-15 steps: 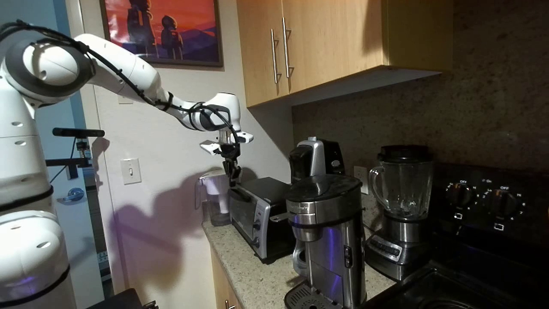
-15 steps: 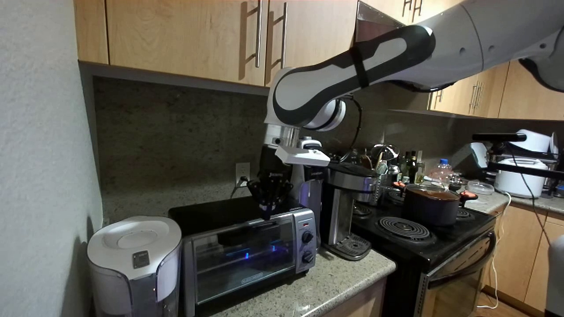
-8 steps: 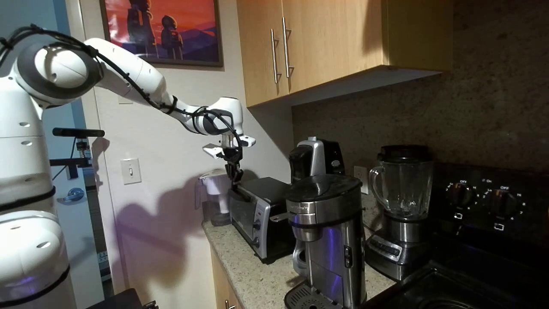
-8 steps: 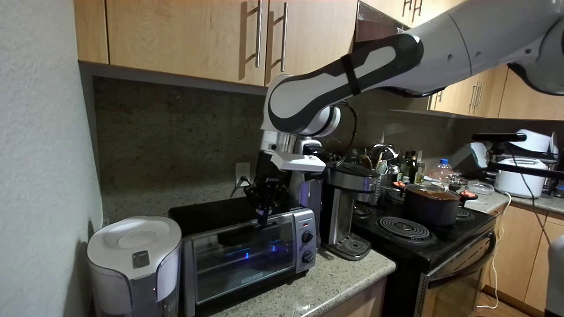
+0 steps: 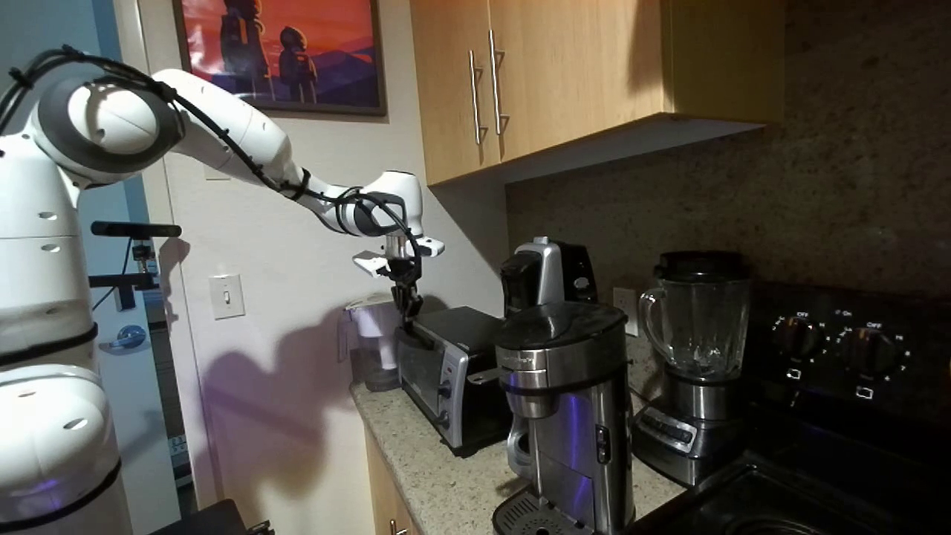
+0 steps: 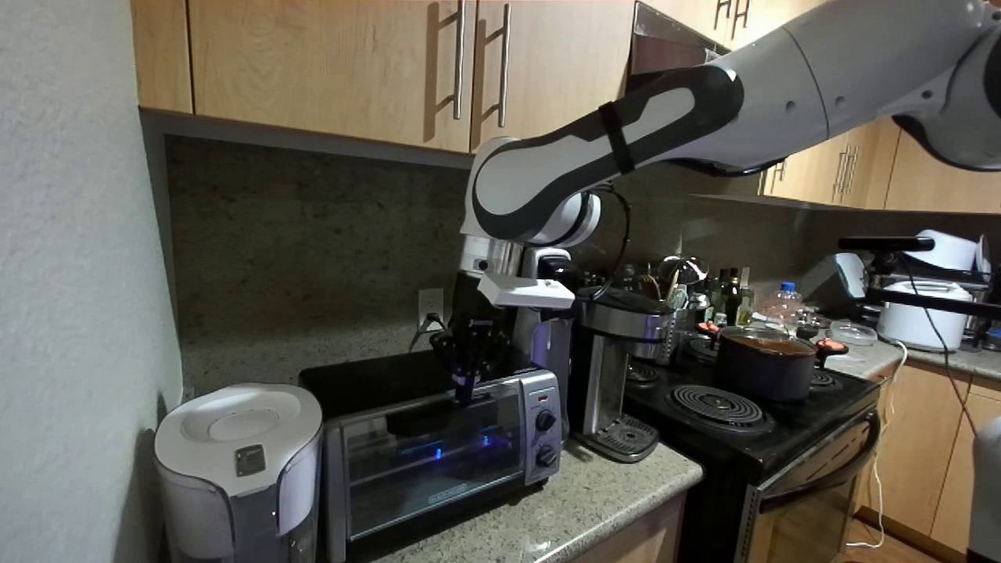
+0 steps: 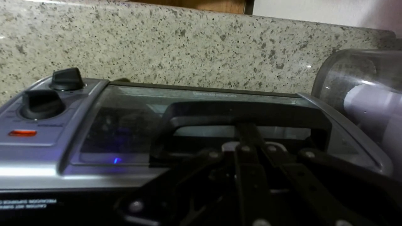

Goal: Open the door of the microwave oven.

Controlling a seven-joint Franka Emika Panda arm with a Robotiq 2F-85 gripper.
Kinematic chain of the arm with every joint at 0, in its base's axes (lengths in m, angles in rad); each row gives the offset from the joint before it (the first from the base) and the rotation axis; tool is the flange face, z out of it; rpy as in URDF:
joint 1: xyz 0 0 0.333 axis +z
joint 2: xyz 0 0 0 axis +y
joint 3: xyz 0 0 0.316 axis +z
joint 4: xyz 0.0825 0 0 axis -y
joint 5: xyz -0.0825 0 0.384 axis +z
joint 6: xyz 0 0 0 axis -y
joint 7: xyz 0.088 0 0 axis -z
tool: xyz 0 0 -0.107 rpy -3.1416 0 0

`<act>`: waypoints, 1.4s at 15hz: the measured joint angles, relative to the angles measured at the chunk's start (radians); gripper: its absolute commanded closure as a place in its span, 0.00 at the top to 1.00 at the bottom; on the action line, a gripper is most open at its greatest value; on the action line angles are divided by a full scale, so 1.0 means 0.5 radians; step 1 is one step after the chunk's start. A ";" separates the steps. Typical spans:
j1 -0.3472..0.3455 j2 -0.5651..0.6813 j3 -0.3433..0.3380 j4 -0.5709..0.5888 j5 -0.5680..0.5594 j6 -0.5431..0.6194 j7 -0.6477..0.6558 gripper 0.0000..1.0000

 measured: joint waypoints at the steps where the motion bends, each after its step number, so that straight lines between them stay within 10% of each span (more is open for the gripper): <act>1: 0.000 0.000 0.000 0.000 0.000 0.000 0.000 0.02; 21: 0.052 0.095 0.000 0.040 -0.060 -0.379 0.360 0.02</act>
